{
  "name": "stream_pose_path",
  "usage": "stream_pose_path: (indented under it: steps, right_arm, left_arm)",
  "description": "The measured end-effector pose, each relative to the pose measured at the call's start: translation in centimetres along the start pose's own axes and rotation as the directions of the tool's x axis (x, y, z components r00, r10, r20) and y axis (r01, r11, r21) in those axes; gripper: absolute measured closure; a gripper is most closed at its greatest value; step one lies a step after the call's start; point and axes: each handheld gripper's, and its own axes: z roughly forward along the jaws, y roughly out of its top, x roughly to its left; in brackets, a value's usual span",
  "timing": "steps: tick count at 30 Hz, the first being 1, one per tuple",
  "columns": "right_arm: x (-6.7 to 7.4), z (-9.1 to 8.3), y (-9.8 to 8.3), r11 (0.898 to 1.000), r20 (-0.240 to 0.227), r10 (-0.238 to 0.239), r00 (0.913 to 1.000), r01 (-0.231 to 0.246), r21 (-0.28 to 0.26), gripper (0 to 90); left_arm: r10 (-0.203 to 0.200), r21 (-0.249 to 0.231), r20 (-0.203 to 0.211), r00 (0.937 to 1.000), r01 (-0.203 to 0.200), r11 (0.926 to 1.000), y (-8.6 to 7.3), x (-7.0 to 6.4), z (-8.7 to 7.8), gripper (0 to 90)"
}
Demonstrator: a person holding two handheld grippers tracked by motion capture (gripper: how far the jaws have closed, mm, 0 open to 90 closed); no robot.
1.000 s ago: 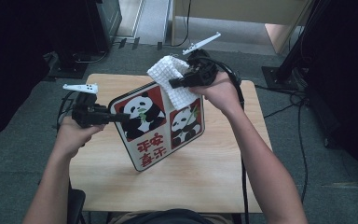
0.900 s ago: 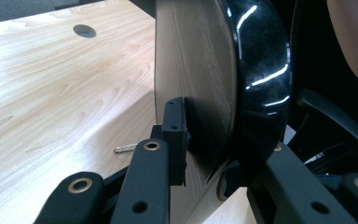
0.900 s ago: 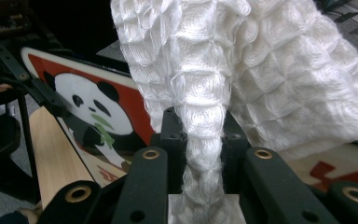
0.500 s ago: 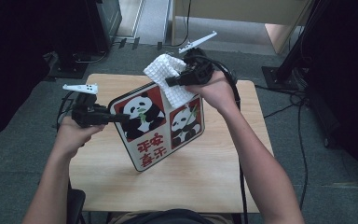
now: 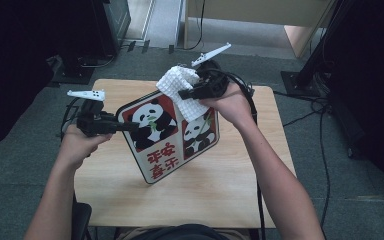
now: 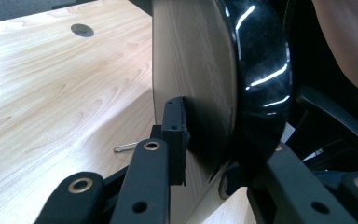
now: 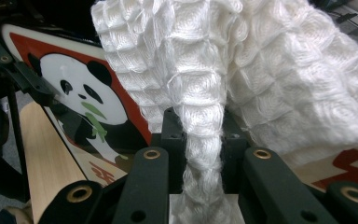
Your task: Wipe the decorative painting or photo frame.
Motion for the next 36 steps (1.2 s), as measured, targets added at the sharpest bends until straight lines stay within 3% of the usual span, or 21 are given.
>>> stream_pose_path:
  steps: [36]
  right_arm:
    - [-0.6,3.1,-6.0,1.0,-0.051,0.021,0.9985,-0.022,-0.014,78.1]
  left_arm:
    - [-0.004,0.004,0.008,1.0,0.004,1.0,0.0,0.1,0.0,74.2]
